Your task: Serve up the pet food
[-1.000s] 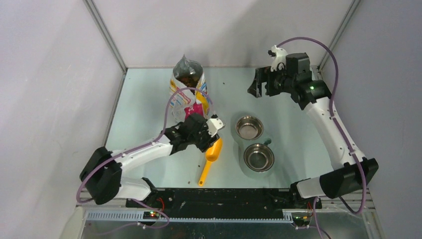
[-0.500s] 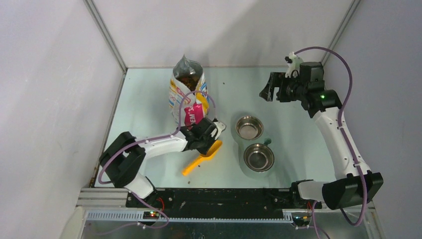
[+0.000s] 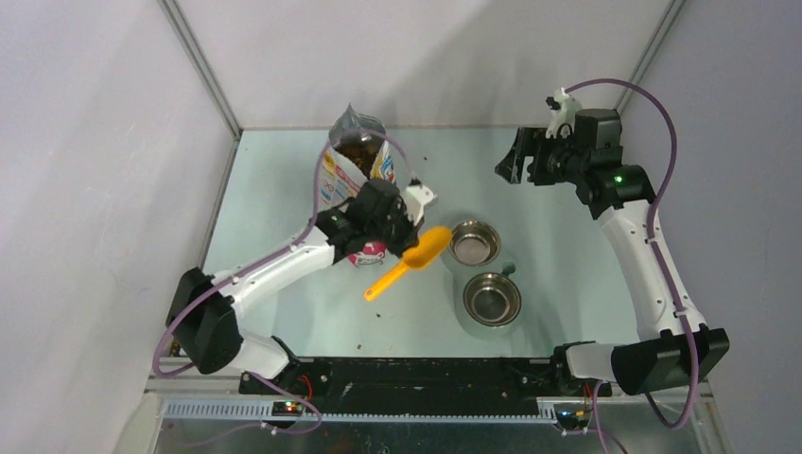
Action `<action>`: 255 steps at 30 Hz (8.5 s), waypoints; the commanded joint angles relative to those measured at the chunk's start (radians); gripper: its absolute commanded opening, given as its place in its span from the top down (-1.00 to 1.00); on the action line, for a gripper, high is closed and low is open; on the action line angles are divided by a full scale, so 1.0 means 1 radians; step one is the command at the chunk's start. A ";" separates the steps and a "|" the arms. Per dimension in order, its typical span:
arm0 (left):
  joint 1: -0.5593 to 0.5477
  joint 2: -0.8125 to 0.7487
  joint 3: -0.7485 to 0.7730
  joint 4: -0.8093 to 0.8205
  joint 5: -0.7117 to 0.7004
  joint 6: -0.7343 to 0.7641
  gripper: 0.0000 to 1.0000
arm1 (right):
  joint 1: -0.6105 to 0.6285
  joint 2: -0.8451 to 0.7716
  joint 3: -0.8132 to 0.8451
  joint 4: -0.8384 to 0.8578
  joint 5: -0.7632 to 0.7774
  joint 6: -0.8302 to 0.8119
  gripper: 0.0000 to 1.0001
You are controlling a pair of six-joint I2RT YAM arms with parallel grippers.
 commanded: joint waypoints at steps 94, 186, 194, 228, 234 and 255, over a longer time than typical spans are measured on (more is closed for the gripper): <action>0.225 -0.281 0.076 0.507 0.309 1.496 -0.37 | 0.484 0.349 0.470 -0.227 -0.228 -0.615 1.00; 0.469 -0.210 0.425 0.150 0.134 0.399 1.00 | 0.115 0.404 0.482 0.085 -0.439 -0.230 -0.49; 0.390 -0.137 0.455 0.146 0.171 0.388 1.00 | 0.179 0.406 0.514 0.290 -0.669 0.093 -0.56; 0.339 -0.025 0.535 0.092 0.270 0.294 1.00 | 0.196 0.543 0.646 0.420 -0.676 0.266 -0.05; 0.339 -0.022 0.539 0.091 0.270 0.297 1.00 | 0.227 0.530 0.660 0.324 -0.644 0.157 0.05; 0.337 -0.059 0.545 0.085 -0.012 0.201 -0.32 | 0.210 0.503 0.671 0.312 -0.578 0.096 1.00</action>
